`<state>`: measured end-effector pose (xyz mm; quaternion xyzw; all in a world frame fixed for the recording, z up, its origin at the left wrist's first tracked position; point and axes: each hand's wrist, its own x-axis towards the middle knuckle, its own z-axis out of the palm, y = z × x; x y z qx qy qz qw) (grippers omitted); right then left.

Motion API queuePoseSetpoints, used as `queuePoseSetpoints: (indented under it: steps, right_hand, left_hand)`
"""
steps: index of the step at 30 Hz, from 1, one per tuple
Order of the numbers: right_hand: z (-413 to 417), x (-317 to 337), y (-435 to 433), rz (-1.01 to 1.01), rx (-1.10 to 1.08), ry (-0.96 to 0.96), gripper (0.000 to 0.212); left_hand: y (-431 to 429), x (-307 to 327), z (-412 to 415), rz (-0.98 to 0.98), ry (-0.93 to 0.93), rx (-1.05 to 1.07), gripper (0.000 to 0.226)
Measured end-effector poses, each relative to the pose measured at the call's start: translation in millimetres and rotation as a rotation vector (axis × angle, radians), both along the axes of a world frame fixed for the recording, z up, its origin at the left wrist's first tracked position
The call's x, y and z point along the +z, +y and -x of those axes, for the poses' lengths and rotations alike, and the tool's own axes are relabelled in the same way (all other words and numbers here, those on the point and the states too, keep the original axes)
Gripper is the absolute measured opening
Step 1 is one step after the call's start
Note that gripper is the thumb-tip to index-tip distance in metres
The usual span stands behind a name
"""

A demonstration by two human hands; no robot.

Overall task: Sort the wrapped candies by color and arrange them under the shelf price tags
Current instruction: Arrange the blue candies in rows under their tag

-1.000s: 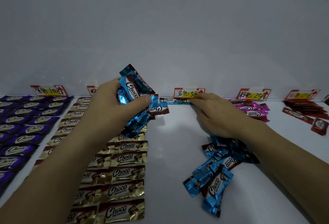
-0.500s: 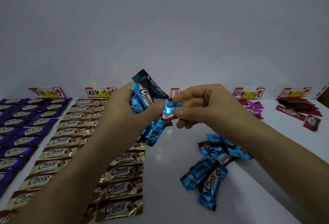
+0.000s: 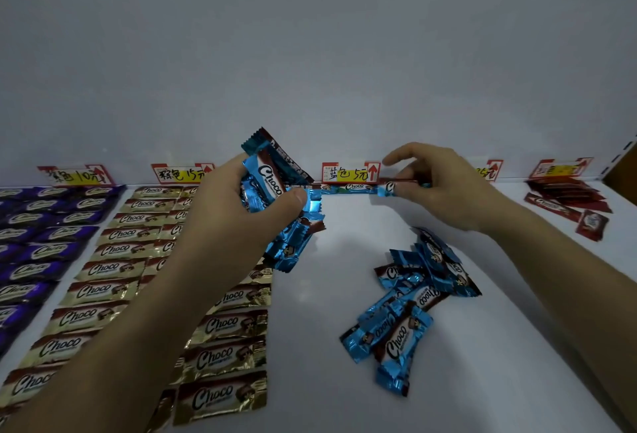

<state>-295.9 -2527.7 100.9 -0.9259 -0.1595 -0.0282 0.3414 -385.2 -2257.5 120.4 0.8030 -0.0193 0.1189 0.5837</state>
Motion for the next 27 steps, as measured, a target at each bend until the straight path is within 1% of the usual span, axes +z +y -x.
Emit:
queuePoseSetpoints:
  steps: [2,5,7,9,12,14,15,17,21,27]
  right_hand:
    - [-6.2,-7.6,-1.1,0.083,-0.048,-0.085,0.021]
    - [-15.4,-10.1,-6.3,0.106,-0.124,-0.178,0.015]
    - [-21.5,-12.3,-7.3,0.135,-0.135,-0.209,0.009]
    - [-27.4,-19.8,-4.4,0.226,-0.147,-0.265,0.004]
    - [-31.6,-33.7,2.3,0.433,-0.212,-0.407,0.010]
    - [-32.4,-33.8,2.6,0.460,-0.255,-0.501,0.009]
    - [-31.8,-32.4,1.5,0.433,-0.261,-0.526,0.009]
    - [-28.3,-31.7,0.1,0.374,-0.224,-0.489,0.011]
    - [-18.8,-40.3,1.2,0.408,-0.075,-0.334,0.022]
    - [-19.9,-41.8,2.9,0.378,-0.048,-0.285,0.027]
  left_hand:
    - [-0.6,0.1,0.3,0.006,0.007,-0.001,0.014]
    - [-0.8,0.2,0.5,-0.020,0.005,0.021,0.015]
    - [-1.4,0.0,0.9,-0.031,-0.001,0.024,0.015]
    - [-2.2,-0.8,0.7,-0.031,0.004,0.027,0.016]
    - [-2.6,-2.1,0.0,-0.023,0.017,0.032,0.018]
    - [-2.2,-2.0,-0.5,-0.020,0.023,0.028,0.017]
    - [-1.7,-2.0,-0.6,-0.017,0.024,0.027,0.017]
    - [-0.5,-1.9,-1.0,-0.009,0.026,0.029,0.016]
    - [0.2,-1.0,-1.4,-0.002,0.035,0.033,0.017]
    - [1.6,-1.6,-2.5,-0.008,0.022,0.045,0.017]
